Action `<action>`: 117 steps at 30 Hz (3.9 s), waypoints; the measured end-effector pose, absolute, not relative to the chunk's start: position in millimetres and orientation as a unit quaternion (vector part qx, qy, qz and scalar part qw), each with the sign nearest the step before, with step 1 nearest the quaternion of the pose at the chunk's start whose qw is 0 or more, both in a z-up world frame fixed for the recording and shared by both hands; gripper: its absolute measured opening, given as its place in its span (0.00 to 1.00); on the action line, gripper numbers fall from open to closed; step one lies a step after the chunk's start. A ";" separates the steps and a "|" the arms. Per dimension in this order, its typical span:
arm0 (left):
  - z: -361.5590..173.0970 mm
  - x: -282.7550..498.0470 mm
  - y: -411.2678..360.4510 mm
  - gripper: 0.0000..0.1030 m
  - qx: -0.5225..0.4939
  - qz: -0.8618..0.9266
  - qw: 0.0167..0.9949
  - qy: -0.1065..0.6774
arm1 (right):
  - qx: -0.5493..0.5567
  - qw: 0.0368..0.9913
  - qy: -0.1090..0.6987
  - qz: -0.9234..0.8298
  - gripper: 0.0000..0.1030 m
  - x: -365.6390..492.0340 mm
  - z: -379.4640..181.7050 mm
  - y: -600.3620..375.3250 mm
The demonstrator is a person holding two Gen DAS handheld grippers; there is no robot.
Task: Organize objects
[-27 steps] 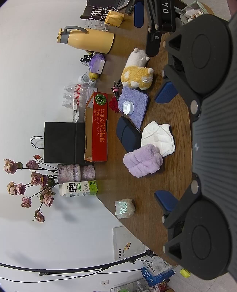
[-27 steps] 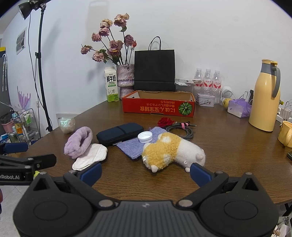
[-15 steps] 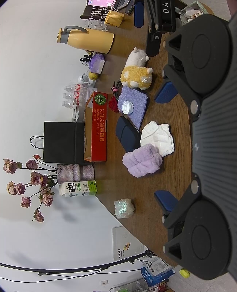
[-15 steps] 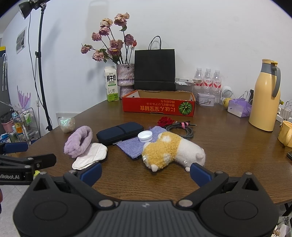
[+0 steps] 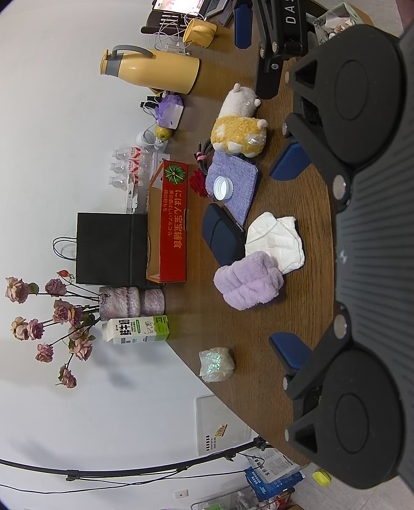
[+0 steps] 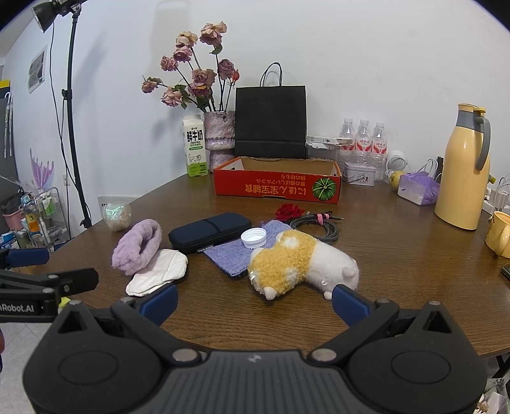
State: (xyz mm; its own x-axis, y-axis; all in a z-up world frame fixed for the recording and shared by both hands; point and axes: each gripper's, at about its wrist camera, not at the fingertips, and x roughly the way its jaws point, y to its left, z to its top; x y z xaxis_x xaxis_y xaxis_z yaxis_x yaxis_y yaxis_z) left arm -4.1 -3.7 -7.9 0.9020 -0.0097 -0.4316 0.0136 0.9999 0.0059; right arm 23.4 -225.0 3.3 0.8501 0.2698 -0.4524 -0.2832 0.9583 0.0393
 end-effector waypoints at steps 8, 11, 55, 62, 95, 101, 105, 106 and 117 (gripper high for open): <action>-7.6 -4.0 -3.5 1.00 0.004 -0.006 0.975 0.221 | -0.015 0.962 0.233 0.143 1.00 23.5 3.6 -224.8; -7.5 -4.0 -3.4 1.00 0.004 -0.006 0.975 0.221 | -0.015 0.962 0.233 0.144 1.00 23.8 2.2 -225.0; -13.6 -7.2 -4.0 1.00 -0.003 -0.010 0.975 0.222 | -0.015 0.961 0.235 0.143 1.00 22.5 -4.1 -226.5; -18.4 0.7 -5.7 1.00 0.001 -0.016 0.972 0.235 | -0.017 0.959 0.243 0.144 1.00 28.7 -9.0 -226.9; -47.9 80.0 3.6 1.00 -0.006 -0.002 0.957 0.291 | -0.013 0.949 0.278 0.148 1.00 103.7 -51.1 -227.5; -47.6 93.6 7.8 1.00 -0.009 0.003 0.956 0.292 | -0.015 0.947 0.282 0.151 1.00 117.8 -52.5 -219.2; -46.2 101.9 11.0 1.00 -0.010 0.004 0.957 0.291 | -0.014 0.946 0.287 0.149 1.00 127.6 -50.8 -211.8; -45.7 104.2 11.7 1.00 -0.010 0.004 0.957 0.291 | -0.011 0.946 0.289 0.146 1.00 131.1 -49.9 -210.1; -43.4 127.4 24.7 1.00 -0.025 0.009 0.957 0.289 | 0.020 0.945 0.307 0.110 1.00 156.2 -48.0 -208.8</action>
